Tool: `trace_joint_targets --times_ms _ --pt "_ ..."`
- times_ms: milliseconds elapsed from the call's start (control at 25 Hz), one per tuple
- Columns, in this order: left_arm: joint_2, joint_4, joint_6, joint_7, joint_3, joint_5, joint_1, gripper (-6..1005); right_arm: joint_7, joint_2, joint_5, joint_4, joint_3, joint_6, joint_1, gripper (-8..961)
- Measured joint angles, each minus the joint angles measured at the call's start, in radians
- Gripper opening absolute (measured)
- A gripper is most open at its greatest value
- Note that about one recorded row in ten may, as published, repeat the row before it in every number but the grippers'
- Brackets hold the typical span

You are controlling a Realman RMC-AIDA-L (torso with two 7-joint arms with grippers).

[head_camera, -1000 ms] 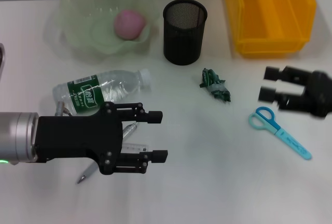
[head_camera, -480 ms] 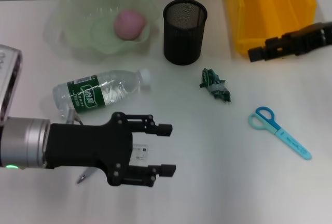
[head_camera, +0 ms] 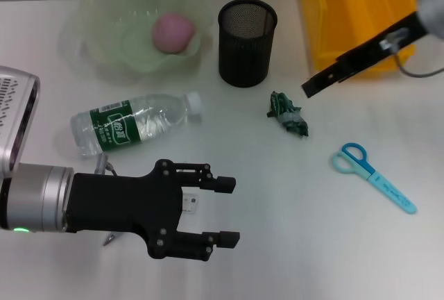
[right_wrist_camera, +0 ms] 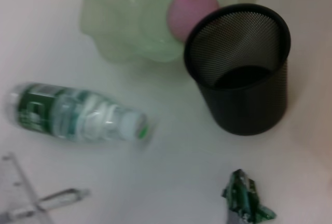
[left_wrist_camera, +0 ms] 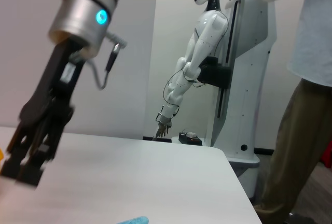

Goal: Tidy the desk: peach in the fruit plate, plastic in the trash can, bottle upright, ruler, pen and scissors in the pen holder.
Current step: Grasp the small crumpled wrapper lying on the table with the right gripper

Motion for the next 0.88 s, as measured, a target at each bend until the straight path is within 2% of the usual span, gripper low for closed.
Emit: trace_joint_targets --times_ms 80,480,880 --pt "-0.001 0.0 0.0 0.011 0.0 -0.007 -0.003 704 0.022 0.01 -0.025 0.049 -0.065 0.06 0.024 819" --pt "-0.003 0.0 -0.019 0.015 0.007 -0.051 -0.007 704 0.028 0.038 -0.032 0.152 -0.104 0.191 0.054 819" --pt "-0.004 -0.002 -0.099 0.013 0.013 -0.076 -0.007 704 0.028 0.047 -0.024 0.223 -0.156 0.303 0.053 819"
